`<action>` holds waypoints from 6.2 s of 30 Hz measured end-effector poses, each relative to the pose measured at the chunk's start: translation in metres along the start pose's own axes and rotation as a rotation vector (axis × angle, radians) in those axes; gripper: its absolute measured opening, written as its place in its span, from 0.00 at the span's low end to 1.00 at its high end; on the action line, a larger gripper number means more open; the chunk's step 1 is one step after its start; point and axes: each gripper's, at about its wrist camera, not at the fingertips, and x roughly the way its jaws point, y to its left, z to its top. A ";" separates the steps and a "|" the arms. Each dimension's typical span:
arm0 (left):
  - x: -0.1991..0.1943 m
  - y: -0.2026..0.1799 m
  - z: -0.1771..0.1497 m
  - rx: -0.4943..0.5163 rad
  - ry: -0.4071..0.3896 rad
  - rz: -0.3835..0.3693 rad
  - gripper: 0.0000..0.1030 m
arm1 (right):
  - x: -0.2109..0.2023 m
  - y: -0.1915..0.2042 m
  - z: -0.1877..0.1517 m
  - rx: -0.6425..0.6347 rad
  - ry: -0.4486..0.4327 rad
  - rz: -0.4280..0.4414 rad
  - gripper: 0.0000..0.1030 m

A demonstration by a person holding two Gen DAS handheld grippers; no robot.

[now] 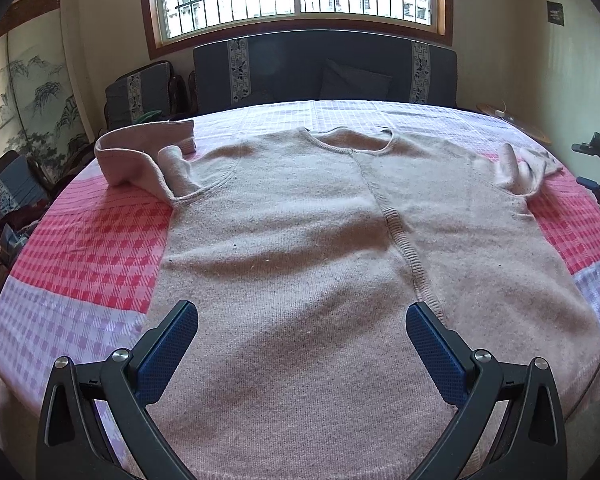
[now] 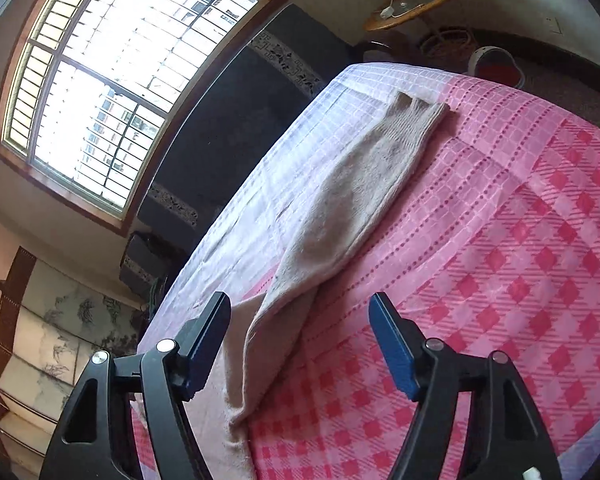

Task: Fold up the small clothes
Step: 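Grasp the sweater sleeve cuff with the right gripper and lift it, then lay the sleeve across the sweater body and open the right gripper, then grasp the other sleeve cuff with the left gripper, then carry the sleeve across the body with the left gripper while the right gripper approaches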

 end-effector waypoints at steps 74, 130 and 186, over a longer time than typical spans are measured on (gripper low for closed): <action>0.027 0.136 -0.019 -0.276 0.014 -0.029 1.00 | 0.230 0.321 -0.311 -0.455 0.461 0.399 0.25; 0.291 0.273 0.231 0.184 0.437 0.150 0.05 | 0.088 0.154 -0.334 -0.322 0.471 0.351 0.35; 0.109 -0.044 0.154 -0.106 -0.072 -0.803 0.11 | 0.185 0.178 -0.179 -0.383 0.450 0.150 0.12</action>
